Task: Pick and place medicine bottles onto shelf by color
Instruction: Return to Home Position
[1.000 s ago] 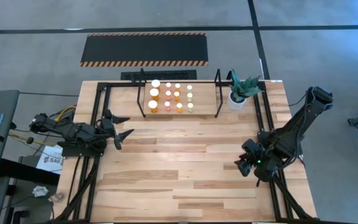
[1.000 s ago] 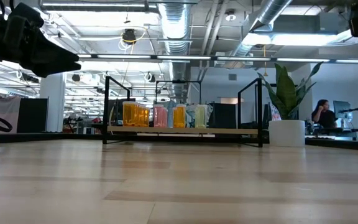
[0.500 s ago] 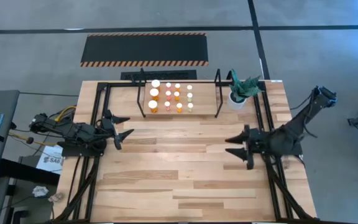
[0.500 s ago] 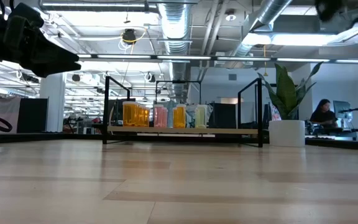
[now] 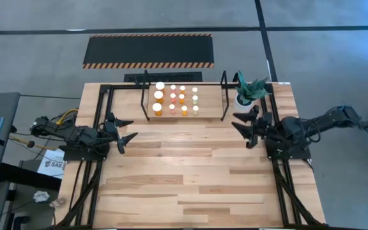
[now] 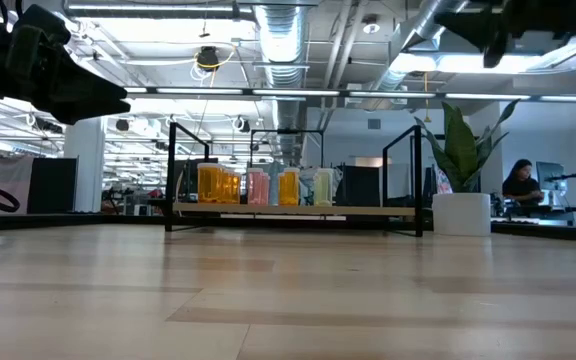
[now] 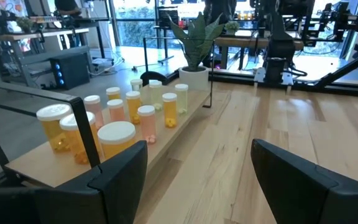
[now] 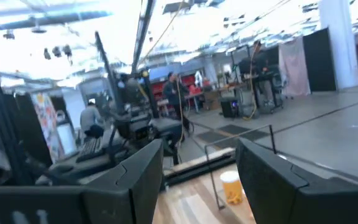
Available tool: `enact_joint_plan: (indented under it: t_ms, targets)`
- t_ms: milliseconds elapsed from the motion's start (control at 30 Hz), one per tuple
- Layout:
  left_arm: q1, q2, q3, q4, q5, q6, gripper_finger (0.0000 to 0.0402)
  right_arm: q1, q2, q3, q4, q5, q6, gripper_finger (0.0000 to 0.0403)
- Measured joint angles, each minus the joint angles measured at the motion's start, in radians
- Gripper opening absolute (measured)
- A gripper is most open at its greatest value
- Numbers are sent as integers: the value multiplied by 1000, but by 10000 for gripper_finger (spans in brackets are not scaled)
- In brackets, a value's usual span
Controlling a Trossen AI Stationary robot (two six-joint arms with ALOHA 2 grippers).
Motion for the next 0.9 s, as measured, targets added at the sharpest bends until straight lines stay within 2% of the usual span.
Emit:
enact_joint_plan:
  t_ms: [200,367,900]
  targets:
    - [0,0,0,0,0,0,273,-160,-91,-84,33,-126,33,225]
    - [0,0,0,0,0,0,273,-273,-161,-122,29,-252,-20,225]
    - [0,0,0,0,0,0,273,-545,-355,-131,-163,-384,-25,225]
